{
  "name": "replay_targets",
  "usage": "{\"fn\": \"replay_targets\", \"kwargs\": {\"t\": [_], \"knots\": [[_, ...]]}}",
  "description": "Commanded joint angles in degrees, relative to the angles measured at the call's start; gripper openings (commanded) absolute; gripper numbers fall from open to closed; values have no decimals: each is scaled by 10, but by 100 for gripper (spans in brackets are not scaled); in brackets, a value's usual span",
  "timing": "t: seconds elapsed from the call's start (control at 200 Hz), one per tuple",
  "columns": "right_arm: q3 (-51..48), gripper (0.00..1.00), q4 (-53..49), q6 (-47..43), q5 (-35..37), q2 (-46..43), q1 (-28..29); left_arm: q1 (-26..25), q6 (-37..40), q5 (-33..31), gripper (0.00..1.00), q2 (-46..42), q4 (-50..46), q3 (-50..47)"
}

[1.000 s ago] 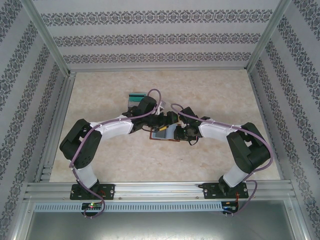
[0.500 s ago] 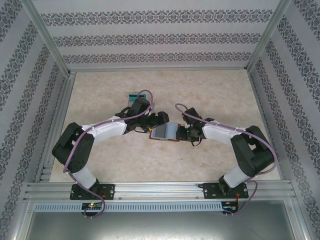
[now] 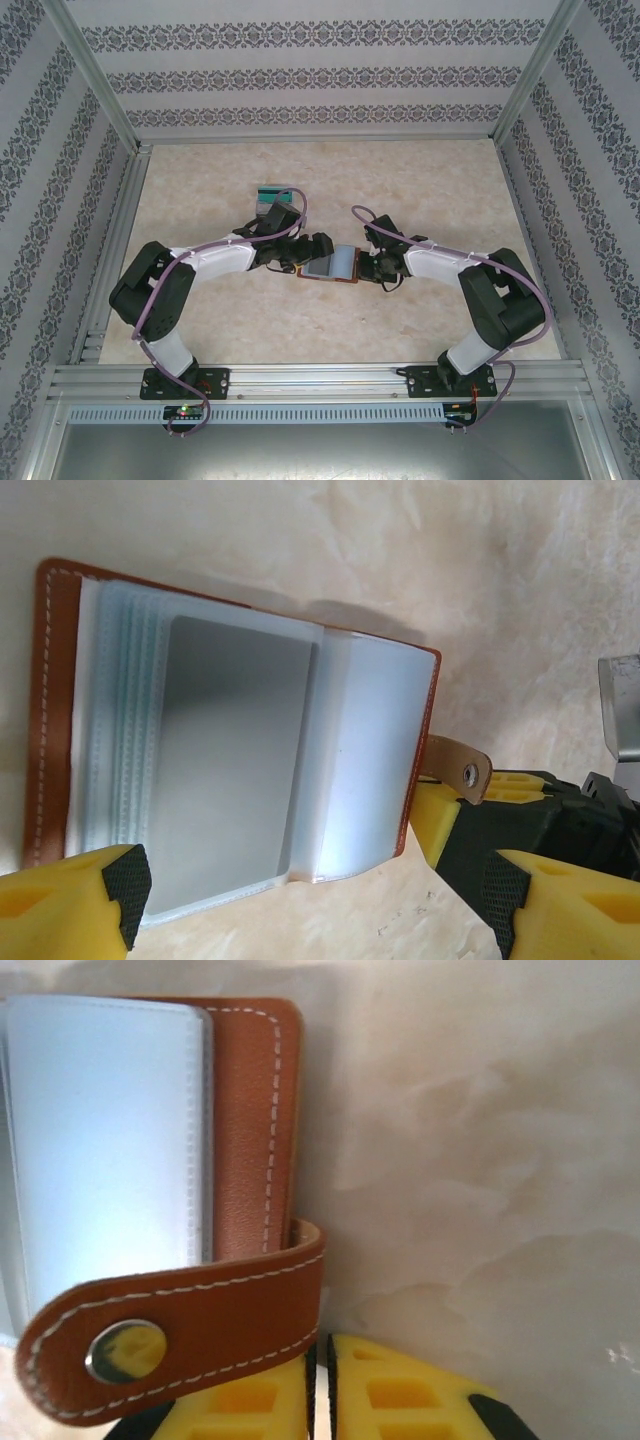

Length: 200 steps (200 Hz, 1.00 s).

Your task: Take the credit cards out of the card holder

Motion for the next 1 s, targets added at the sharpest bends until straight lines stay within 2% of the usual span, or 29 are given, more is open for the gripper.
{"fn": "replay_targets", "kwargs": {"t": [0.0, 0.53, 0.789, 0.994], "knots": [[-6, 14, 17, 2, -23, 10, 4, 3, 11, 0, 88, 14, -9, -7], [-8, 14, 18, 2, -22, 13, 7, 3, 19, -19, 88, 14, -23, -6], [-9, 14, 16, 0, -21, 15, 8, 3, 7, -25, 88, -6, 19, -30], [-7, 14, 18, 1, -23, 22, 9, 4, 12, -31, 88, -20, 12, -27]]}}
